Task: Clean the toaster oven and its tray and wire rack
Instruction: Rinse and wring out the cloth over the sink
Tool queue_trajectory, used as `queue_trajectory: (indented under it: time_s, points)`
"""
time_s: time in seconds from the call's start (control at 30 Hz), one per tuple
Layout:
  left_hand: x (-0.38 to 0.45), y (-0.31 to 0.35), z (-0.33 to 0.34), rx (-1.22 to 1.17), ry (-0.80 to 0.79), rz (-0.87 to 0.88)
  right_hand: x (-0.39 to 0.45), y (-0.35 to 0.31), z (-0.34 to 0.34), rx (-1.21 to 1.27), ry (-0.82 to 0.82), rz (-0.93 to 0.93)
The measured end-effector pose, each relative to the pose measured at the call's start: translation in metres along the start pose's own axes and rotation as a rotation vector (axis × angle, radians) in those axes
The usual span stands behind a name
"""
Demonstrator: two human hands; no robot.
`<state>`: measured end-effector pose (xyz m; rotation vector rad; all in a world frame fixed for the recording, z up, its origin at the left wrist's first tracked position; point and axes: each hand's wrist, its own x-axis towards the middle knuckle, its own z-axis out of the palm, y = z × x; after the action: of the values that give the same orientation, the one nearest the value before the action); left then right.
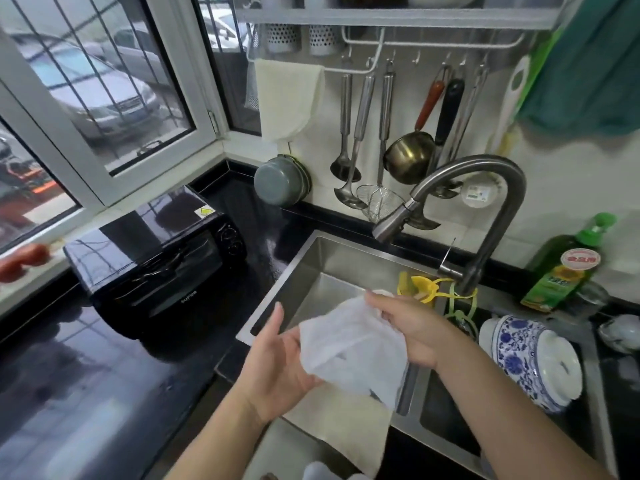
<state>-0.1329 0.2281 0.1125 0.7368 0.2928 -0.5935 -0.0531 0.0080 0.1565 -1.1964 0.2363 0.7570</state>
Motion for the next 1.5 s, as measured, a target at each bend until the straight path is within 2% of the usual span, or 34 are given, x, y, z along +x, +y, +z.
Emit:
queue_trajectory:
  time_s: [0.07, 0.17, 0.23, 0.3, 0.43, 0.53, 0.57, 0.63, 0.67, 0.73, 0.77, 0.8, 0.83, 0.87, 0.93, 1.03, 1.13, 1.23, 1.3, 1.4, 1.5]
  points:
    - [0.002, -0.001, -0.001, 0.199, 0.089, 0.069, 0.001, 0.010, -0.017, 0.175, -0.024, 0.056]
    - [0.005, 0.001, 0.006, 0.209, 0.099, 0.129, 0.002, 0.034, -0.026, 0.424, -0.068, 0.021]
    - [0.007, -0.003, 0.008, 0.208, 0.118, 0.151, 0.002, 0.055, -0.022, 0.432, -0.163, 0.055]
    - [0.006, -0.004, 0.011, 0.195, 0.159, 0.160, 0.001, 0.072, -0.019, 0.351, -0.209, 0.149]
    - [0.004, -0.002, 0.000, 0.202, 0.305, 0.066, 0.001, 0.076, -0.036, 0.080, 0.038, 0.203]
    - [-0.001, 0.010, 0.006, 0.337, 0.287, 0.026, -0.010, 0.058, -0.032, -0.287, 0.088, 0.163]
    - [-0.001, 0.016, 0.010, 0.394, 0.274, 0.023, -0.016, 0.048, -0.028, -0.396, 0.064, 0.130]
    - [-0.003, 0.031, 0.017, 0.420, 0.194, 0.079, -0.031, 0.024, -0.021, -0.463, -0.029, 0.035]
    - [-0.007, 0.042, 0.020, 0.391, 0.115, 0.141, -0.040, 0.011, -0.021, -0.455, -0.117, -0.063]
    - [-0.025, 0.065, 0.023, 0.337, -0.143, 0.295, -0.062, -0.010, -0.025, -0.441, -0.322, -0.312]
    - [-0.035, 0.073, 0.022, 0.335, -0.264, 0.358, -0.073, -0.017, -0.026, -0.460, -0.390, -0.441]
    - [-0.043, 0.078, 0.021, 0.381, -0.317, 0.424, -0.081, -0.020, -0.026, -0.512, -0.378, -0.567]
    - [-0.045, 0.078, 0.019, 0.478, -0.288, 0.489, -0.083, -0.018, -0.025, -0.581, -0.293, -0.683]
    - [-0.042, 0.074, 0.018, 0.586, -0.189, 0.540, -0.081, -0.015, -0.026, -0.631, -0.197, -0.780]
    - [-0.026, 0.063, 0.016, 0.678, 0.028, 0.558, -0.067, -0.009, -0.028, -0.686, -0.019, -0.848]
    - [-0.011, 0.054, 0.017, 0.638, 0.138, 0.495, -0.050, -0.004, -0.034, -0.595, 0.102, -0.785]
    - [-0.014, 0.058, 0.016, 0.584, 0.104, 0.430, -0.040, -0.004, -0.047, -0.477, 0.102, -0.682]
    - [-0.014, 0.057, 0.021, 0.581, 0.082, 0.285, -0.033, 0.002, -0.052, -0.375, 0.150, -0.495]
    - [-0.012, 0.051, 0.021, 0.555, 0.173, 0.211, -0.031, 0.009, -0.055, -0.343, 0.164, -0.355]
    - [-0.001, 0.032, 0.020, 0.512, 0.410, 0.138, -0.030, 0.025, -0.051, -0.283, 0.267, -0.152]
    - [0.009, 0.000, 0.028, 0.394, 0.476, 0.092, -0.032, 0.047, -0.025, -0.439, 0.425, -0.183]
